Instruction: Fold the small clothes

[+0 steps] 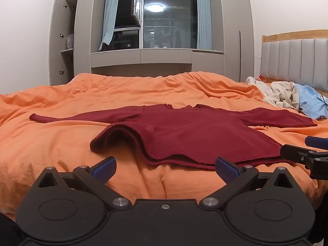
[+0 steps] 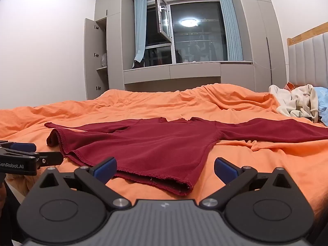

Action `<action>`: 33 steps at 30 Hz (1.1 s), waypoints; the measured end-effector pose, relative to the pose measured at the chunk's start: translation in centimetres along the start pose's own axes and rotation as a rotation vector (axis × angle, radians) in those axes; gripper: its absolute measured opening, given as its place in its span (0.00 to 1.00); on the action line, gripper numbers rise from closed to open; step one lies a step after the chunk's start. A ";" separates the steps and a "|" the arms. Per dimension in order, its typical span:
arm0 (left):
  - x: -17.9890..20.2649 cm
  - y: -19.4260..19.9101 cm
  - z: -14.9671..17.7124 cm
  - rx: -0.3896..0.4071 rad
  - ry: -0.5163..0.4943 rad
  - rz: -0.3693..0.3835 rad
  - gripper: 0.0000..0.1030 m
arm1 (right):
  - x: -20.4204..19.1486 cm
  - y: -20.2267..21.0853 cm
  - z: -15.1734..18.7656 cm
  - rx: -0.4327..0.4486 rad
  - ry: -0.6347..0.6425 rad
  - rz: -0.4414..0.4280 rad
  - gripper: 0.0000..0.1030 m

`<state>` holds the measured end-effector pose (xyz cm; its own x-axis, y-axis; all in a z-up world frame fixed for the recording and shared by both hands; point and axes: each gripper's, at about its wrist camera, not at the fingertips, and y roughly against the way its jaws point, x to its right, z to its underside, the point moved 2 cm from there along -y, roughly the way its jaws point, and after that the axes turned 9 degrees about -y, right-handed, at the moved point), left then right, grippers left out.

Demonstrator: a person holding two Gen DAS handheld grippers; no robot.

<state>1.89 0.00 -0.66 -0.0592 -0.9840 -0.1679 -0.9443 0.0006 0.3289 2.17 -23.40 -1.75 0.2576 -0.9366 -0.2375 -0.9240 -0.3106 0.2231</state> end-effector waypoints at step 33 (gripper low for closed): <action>0.1 -0.1 0.5 -0.005 -0.010 -0.001 0.99 | 0.0 -0.1 0.2 -0.012 -0.001 -0.001 1.00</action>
<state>1.83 -0.03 -1.16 -0.0614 -0.9822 -0.1776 -0.9427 -0.0014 0.3337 2.20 -23.30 -1.98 0.2581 -0.9361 -0.2390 -0.9202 -0.3135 0.2342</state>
